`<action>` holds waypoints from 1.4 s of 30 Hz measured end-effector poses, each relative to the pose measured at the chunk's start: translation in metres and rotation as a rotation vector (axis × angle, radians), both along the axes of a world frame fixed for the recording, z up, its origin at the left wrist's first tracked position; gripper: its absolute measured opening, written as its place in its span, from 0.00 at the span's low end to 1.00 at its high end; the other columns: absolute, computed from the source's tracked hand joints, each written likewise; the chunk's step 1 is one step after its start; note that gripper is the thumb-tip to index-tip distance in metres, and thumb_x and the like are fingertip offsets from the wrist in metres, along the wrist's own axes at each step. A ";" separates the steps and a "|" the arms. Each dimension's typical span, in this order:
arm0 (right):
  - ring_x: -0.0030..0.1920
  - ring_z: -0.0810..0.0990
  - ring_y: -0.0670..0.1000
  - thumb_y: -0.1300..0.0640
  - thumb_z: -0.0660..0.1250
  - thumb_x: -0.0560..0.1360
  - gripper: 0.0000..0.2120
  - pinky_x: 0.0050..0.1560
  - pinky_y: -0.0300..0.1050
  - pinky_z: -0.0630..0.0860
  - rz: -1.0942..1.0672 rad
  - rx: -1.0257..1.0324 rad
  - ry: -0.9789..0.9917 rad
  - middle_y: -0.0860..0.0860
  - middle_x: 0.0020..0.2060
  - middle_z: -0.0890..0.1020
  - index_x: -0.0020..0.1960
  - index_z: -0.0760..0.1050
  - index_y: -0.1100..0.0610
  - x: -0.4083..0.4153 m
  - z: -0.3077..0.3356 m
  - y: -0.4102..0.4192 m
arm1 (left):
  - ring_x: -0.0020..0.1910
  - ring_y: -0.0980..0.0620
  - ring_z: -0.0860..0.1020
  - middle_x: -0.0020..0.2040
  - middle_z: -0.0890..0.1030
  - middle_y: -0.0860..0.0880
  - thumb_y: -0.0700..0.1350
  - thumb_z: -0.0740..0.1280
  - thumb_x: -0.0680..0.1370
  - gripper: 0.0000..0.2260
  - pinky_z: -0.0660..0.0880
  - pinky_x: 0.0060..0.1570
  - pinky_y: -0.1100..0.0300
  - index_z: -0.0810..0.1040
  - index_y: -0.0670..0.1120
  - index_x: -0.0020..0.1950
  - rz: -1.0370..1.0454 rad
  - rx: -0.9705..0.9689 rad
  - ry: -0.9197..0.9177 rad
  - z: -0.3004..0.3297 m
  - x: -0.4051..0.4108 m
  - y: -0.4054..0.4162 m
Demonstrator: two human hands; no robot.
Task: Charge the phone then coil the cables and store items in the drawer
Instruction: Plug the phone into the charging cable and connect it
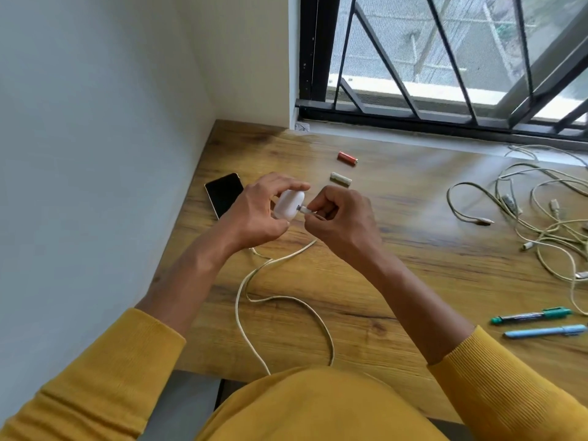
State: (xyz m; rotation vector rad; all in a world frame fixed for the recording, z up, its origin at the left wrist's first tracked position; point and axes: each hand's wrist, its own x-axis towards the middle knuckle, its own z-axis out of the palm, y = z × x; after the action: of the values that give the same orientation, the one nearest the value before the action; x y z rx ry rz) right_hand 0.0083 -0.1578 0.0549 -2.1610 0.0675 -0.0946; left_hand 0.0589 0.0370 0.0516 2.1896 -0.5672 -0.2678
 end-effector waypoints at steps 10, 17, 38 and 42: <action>0.34 0.81 0.54 0.61 0.77 0.70 0.05 0.37 0.55 0.79 0.017 -0.061 -0.020 0.49 0.31 0.81 0.41 0.82 0.54 -0.001 0.004 0.002 | 0.68 0.55 0.74 0.69 0.75 0.58 0.35 0.76 0.71 0.34 0.79 0.56 0.59 0.77 0.59 0.74 -0.018 0.060 -0.041 0.002 0.000 0.001; 0.32 0.79 0.49 0.60 0.77 0.70 0.04 0.36 0.51 0.77 0.007 -0.065 -0.023 0.48 0.31 0.81 0.42 0.82 0.54 -0.002 0.005 0.002 | 0.68 0.55 0.74 0.69 0.75 0.58 0.36 0.76 0.71 0.34 0.75 0.58 0.58 0.77 0.58 0.74 -0.012 0.079 -0.048 0.005 -0.001 0.001; 0.35 0.80 0.52 0.59 0.77 0.70 0.03 0.38 0.54 0.79 0.016 -0.133 -0.016 0.48 0.32 0.82 0.42 0.84 0.54 0.003 0.007 0.002 | 0.72 0.52 0.72 0.73 0.74 0.54 0.37 0.76 0.73 0.33 0.77 0.67 0.47 0.75 0.56 0.76 -0.021 0.205 -0.031 0.014 -0.002 -0.008; 0.34 0.80 0.52 0.60 0.75 0.69 0.02 0.37 0.49 0.76 0.031 -0.171 -0.016 0.48 0.31 0.82 0.39 0.82 0.55 0.005 0.009 0.007 | 0.76 0.51 0.70 0.75 0.73 0.53 0.33 0.73 0.72 0.35 0.75 0.71 0.47 0.73 0.55 0.77 -0.044 0.258 -0.001 0.018 -0.001 -0.011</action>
State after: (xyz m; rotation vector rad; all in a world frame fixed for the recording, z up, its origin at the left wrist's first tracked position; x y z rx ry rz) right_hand 0.0137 -0.1511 0.0637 -2.3304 0.0177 -0.1030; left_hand 0.0581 0.0261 0.0696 2.4272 -0.6101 -0.3814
